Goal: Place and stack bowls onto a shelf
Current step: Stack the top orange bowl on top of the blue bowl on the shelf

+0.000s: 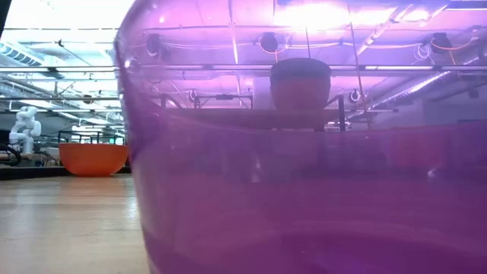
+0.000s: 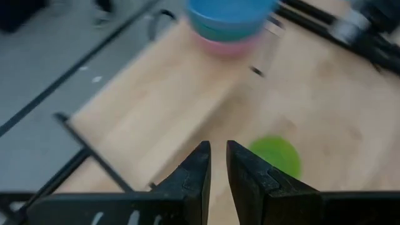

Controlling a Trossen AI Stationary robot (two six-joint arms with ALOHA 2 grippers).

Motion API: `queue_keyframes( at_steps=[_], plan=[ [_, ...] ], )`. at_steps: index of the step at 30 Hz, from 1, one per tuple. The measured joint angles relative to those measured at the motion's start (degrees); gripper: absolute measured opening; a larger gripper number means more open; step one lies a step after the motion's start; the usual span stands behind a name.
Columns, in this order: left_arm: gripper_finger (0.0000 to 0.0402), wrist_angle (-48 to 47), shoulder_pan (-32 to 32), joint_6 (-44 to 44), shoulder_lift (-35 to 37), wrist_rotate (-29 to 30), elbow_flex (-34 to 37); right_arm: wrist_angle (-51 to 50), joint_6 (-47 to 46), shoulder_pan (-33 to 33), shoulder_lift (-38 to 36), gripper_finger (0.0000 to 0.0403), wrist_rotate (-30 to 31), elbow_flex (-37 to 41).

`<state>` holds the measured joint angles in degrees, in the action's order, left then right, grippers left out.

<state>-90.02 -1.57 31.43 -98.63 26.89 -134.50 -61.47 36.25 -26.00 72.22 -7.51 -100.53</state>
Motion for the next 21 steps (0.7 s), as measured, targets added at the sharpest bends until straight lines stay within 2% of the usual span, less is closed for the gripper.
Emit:
queue_keyframes(
  at_steps=[4,7,11,15,21],
  plan=[
    [0.0058,0.0,-1.9,6.8,0.0,6.7,0.0,1.4,-1.7,0.0,-3.1,0.0116,0.0,0.0],
    [0.0058,0.1,-3.7,8.9,0.0,9.6,0.3,1.6,-1.7,0.0,-4.9,0.0116,0.0,0.0],
    [0.0047,0.0,-6.6,10.9,0.0,10.4,3.6,1.6,-1.7,0.0,-6.7,0.0116,0.0,0.0],
    [0.0008,0.0,-9.0,10.9,0.3,10.4,7.1,1.5,-2.3,0.0,-7.8,0.0116,0.0,0.0],
    [0.0007,0.1,-13.3,12.9,1.2,11.4,13.4,1.2,-3.2,0.0,-8.4,0.0116,0.0,0.0]
  ],
)
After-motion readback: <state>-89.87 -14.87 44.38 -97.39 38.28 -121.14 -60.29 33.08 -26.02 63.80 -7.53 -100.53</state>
